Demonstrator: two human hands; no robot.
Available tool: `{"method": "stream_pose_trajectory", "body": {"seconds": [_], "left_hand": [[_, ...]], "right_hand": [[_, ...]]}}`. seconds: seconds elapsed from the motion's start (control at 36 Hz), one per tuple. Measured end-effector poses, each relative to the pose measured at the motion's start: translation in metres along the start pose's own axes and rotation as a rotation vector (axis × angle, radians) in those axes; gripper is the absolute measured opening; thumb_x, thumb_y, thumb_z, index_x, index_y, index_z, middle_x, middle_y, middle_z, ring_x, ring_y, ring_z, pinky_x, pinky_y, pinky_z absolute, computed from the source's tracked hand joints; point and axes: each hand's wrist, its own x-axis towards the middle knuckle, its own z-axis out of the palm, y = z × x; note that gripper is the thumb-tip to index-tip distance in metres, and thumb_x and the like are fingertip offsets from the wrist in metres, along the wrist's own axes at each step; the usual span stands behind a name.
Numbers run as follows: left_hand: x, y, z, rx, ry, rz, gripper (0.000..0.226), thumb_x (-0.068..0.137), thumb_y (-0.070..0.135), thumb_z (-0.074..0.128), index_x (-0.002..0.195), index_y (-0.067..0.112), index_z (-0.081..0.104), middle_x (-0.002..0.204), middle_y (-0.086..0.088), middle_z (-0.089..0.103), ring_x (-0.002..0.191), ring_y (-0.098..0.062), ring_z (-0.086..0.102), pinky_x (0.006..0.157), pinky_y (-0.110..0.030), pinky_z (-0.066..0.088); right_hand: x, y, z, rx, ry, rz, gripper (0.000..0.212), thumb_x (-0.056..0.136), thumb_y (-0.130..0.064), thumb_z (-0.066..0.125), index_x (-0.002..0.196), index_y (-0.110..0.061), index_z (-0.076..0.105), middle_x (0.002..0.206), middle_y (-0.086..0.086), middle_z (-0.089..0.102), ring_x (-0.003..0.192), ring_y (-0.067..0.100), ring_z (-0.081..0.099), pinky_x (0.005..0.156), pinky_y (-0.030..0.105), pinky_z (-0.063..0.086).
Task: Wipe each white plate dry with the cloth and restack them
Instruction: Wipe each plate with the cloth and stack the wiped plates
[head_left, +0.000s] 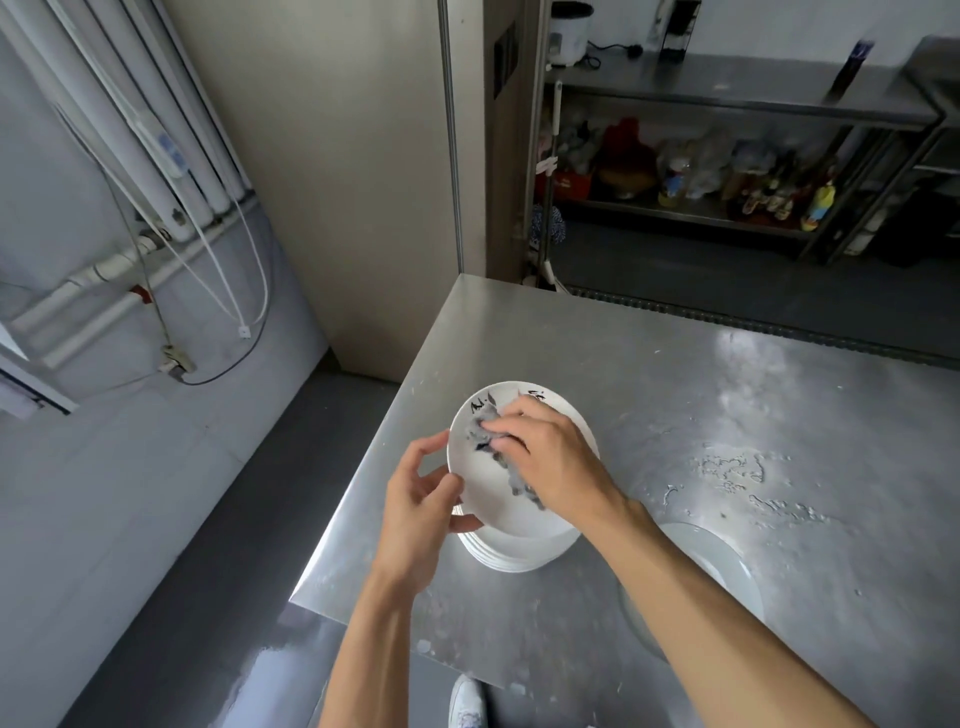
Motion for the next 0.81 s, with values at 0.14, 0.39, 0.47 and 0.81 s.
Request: {"method": "stream_pose_trajectory", "body": {"seconds": [0.14, 0.39, 0.47, 0.81], "left_hand": [[0.006, 0.001, -0.008, -0.097, 0.159, -0.023, 0.040, 0.100, -0.004, 0.048, 0.127, 0.023, 0.059, 0.100, -0.029, 0.072, 0.095, -0.043, 0.074, 0.069, -0.040, 0.065], [0.013, 0.005, -0.018, -0.318, 0.355, -0.036, 0.036, 0.098, -0.001, 0.060, 0.128, 0.017, 0.051, 0.114, -0.013, 0.075, 0.089, -0.030, 0.079, 0.066, -0.031, 0.064], [0.012, 0.006, -0.016, -0.349, 0.344, -0.044, 0.036, 0.097, -0.002, 0.059, 0.126, 0.017, 0.050, 0.118, -0.022, 0.072, 0.083, -0.028, 0.079, 0.066, -0.031, 0.063], [0.007, 0.011, -0.001, -0.230, 0.211, -0.084, 0.029, 0.095, -0.001, 0.054, 0.119, 0.015, 0.052, 0.105, -0.034, 0.073, 0.089, -0.041, 0.076, 0.069, -0.028, 0.063]], "right_hand": [[-0.011, 0.017, -0.017, 0.088, 0.354, 0.132, 0.016, 0.094, 0.002, 0.064, 0.105, -0.006, 0.073, 0.105, 0.000, 0.059, 0.085, 0.003, 0.060, 0.079, 0.016, 0.049], [-0.037, 0.024, -0.018, -0.120, 0.201, 0.020, 0.052, 0.086, 0.005, 0.063, 0.133, -0.019, 0.063, 0.118, 0.004, 0.050, 0.088, 0.018, 0.057, 0.078, 0.034, 0.054], [-0.042, 0.020, -0.006, -0.157, 0.158, -0.004, 0.057, 0.085, 0.004, 0.065, 0.136, -0.021, 0.063, 0.117, 0.006, 0.053, 0.087, 0.021, 0.057, 0.073, 0.038, 0.056], [-0.048, 0.021, 0.007, -0.311, 0.271, -0.167, 0.024, 0.072, 0.010, 0.077, 0.087, -0.007, 0.071, 0.097, 0.008, 0.066, 0.078, 0.029, 0.061, 0.051, 0.039, 0.054]]}}
